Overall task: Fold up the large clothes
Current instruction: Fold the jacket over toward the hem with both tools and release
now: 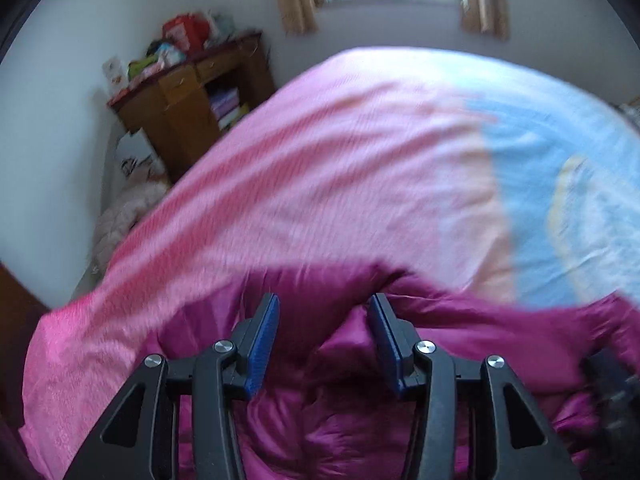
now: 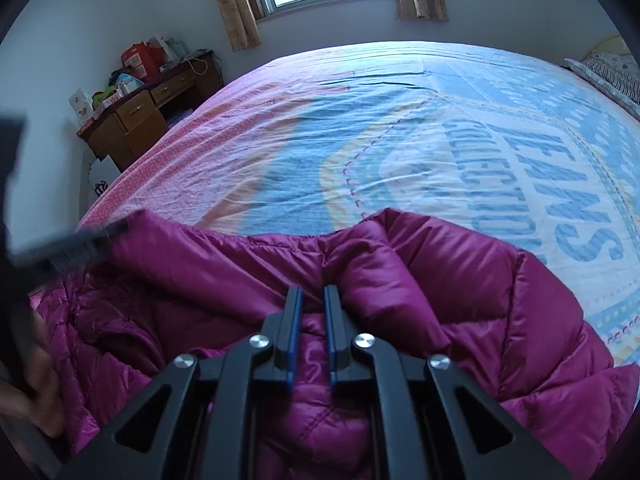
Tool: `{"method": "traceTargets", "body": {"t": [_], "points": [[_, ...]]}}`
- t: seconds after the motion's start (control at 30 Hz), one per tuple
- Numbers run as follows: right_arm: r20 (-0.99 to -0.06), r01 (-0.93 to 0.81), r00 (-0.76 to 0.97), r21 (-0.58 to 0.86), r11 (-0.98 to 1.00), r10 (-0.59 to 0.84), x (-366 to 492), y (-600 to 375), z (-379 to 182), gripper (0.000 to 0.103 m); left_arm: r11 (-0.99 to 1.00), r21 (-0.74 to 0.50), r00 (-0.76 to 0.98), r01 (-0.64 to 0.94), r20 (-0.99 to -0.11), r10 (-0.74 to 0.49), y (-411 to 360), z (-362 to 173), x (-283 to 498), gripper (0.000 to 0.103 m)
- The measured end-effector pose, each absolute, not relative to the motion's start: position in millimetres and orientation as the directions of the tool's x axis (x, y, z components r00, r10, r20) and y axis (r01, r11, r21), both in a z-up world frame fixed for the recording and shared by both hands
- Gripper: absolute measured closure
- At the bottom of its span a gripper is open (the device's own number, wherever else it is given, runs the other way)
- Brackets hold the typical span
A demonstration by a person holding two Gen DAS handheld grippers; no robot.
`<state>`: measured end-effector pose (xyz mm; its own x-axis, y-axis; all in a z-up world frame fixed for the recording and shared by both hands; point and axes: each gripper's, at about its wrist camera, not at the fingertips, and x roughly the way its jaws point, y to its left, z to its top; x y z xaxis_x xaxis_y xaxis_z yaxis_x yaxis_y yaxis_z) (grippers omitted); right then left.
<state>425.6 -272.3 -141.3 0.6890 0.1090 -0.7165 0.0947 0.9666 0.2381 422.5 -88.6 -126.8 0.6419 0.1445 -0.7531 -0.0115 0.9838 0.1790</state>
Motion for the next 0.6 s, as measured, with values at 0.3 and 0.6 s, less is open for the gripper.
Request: {"method": "traceTargets", "body": {"t": [0.3,0.6], "points": [[-0.707,0.092,0.691,0.292,0.952,0.151,427,-278,-142,0.093,0.964,0.265,0.674,-0.029,-0.707,0.214,-91,-144,421,0.042],[-0.733,0.095,0.666,0.268,0.959,0.139,431,-274,-138,0.090,0.984,0.177,0.653,0.003,-0.746,0.132,-74,-133,418,0.038]]}}
